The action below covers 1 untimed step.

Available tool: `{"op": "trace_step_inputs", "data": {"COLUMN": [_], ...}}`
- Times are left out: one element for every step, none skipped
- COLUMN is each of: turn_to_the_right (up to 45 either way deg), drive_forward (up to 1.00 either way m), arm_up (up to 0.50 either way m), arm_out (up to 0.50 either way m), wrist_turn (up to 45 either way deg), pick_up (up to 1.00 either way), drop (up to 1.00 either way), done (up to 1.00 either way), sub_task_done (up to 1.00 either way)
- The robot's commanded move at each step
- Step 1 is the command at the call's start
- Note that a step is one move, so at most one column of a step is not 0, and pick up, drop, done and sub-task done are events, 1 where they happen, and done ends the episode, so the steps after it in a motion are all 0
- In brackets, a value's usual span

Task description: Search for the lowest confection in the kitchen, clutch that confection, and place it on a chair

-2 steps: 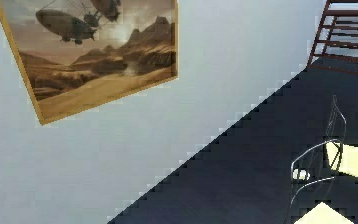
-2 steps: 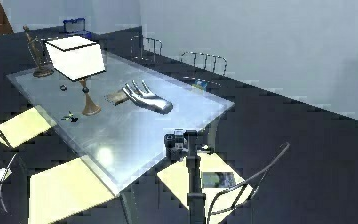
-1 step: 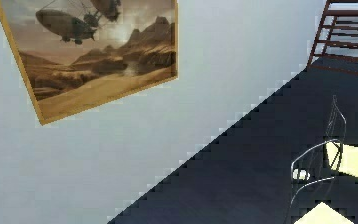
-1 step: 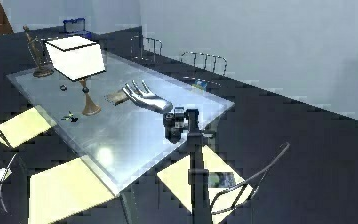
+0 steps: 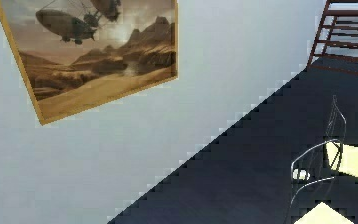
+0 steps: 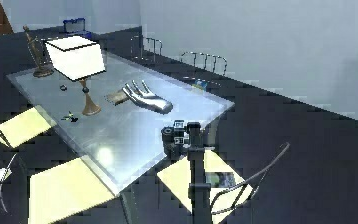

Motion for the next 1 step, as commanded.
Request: {"op": "trace_step_inputs", "data": {"turn_to_the_right": [0.0], "drive_forward": [0.00], "arm_up": [0.00], "arm_out": [0.00], "wrist_turn": [0.0], "pick_up": [0.00], "drop": [0.00], "done": [1.00], "sub_task_done": [0.00]}}
